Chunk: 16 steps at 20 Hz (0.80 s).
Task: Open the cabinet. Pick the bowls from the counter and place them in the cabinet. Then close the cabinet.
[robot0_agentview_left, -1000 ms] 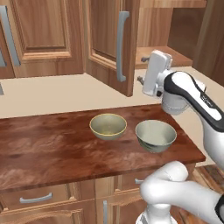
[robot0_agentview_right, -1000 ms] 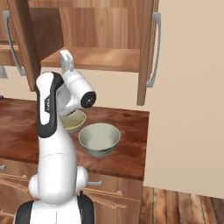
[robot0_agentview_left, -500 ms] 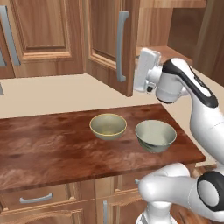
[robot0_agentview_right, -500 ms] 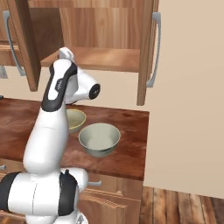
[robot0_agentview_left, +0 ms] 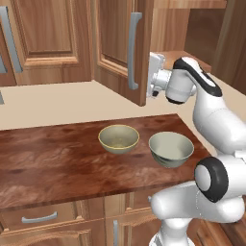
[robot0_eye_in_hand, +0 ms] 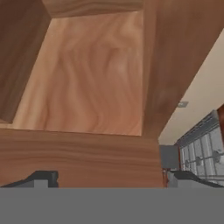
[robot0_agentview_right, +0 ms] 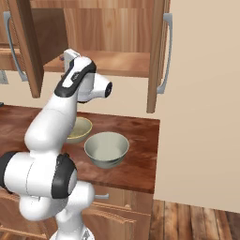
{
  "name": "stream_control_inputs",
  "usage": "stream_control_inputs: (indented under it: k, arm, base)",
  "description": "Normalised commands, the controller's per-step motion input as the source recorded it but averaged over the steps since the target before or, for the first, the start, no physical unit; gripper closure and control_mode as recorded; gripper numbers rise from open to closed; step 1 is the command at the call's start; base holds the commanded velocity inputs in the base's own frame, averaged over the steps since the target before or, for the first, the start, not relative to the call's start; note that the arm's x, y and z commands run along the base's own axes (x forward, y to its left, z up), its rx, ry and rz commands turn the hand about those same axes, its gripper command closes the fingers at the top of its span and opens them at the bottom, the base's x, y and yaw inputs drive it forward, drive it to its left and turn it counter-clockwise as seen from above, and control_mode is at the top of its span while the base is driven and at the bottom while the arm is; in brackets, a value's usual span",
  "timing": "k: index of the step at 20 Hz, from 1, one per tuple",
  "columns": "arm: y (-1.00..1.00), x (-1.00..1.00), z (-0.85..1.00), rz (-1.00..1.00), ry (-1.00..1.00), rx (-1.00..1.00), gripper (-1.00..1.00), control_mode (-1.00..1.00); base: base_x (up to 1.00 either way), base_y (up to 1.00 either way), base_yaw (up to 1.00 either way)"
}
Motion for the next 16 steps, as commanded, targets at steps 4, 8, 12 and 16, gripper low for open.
stream_control_inputs:
  k: [4,8,12,16]
  arm:
    - [0.56,0.0,0.0,0.19,0.0,0.0,-1.0,-1.0]
    - [0.67,0.0,0.01,0.17,0.0,0.0,-1.0,-1.0]
    - [0.78,-0.04,0.07,0.16,0.0,0.0,-1.0,-1.0]
    - [1.0,-0.17,0.12,0.11,0.0,0.0,-1.0,-1.0]
  base:
    - [0.0,0.0,0.0]
    - [0.0,0.0,0.0]
    - [0.0,0.0,0.0]
    - [0.0,0.0,0.0]
